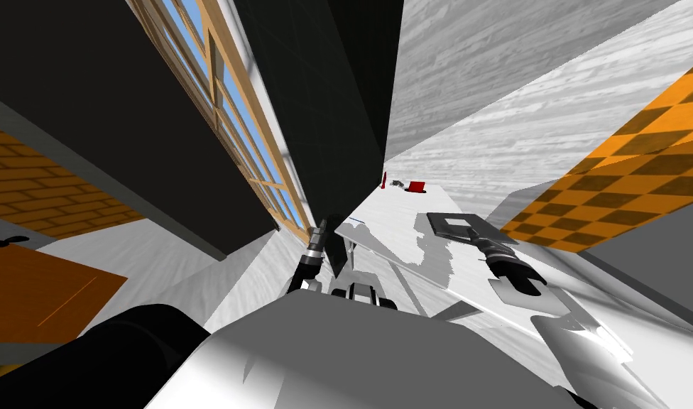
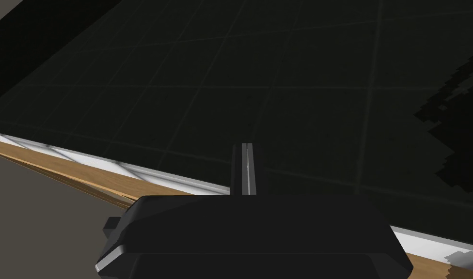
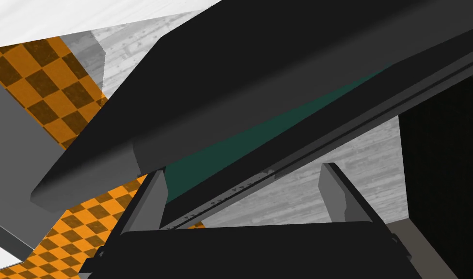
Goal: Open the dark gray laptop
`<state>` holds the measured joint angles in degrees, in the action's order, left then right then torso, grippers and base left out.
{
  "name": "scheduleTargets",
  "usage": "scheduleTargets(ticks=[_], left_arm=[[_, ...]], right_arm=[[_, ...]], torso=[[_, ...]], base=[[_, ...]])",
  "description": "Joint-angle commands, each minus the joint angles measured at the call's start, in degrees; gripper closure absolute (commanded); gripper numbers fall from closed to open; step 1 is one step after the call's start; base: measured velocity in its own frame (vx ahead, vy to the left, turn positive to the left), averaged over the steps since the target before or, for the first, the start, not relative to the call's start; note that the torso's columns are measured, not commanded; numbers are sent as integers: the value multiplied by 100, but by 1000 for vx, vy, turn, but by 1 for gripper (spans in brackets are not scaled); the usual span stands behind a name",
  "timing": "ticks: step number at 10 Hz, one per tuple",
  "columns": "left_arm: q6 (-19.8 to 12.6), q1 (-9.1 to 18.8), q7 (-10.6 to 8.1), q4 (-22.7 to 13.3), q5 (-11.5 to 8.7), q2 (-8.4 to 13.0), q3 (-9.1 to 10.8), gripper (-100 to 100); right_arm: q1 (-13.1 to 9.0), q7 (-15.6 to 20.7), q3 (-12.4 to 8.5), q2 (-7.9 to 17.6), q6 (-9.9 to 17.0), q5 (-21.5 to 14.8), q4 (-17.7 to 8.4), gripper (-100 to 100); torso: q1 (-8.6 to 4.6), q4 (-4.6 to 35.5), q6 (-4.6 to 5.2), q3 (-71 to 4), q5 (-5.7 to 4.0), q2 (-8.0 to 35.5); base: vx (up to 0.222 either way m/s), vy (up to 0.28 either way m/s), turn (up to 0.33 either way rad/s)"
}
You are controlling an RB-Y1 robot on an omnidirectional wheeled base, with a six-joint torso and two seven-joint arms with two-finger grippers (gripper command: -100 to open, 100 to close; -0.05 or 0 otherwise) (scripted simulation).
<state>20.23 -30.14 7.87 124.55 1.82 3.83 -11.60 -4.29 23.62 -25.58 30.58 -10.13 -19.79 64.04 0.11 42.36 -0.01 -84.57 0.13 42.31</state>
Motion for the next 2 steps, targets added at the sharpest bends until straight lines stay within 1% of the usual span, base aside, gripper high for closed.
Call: scheduleTargets(ticks=[1,2], left_arm=[[0,0,0,0,0,0,0,0],[0,0,0,0,0,0,0,0]], right_arm=[[6,-1,3,-6,5,0,-7,0],[12,-3,7,-13,10,0,-14,0]], torso=[[4,3,1,4,2,7],[5,4,2,7,3,10]], base=[[0,0,0],[0,0,0]])
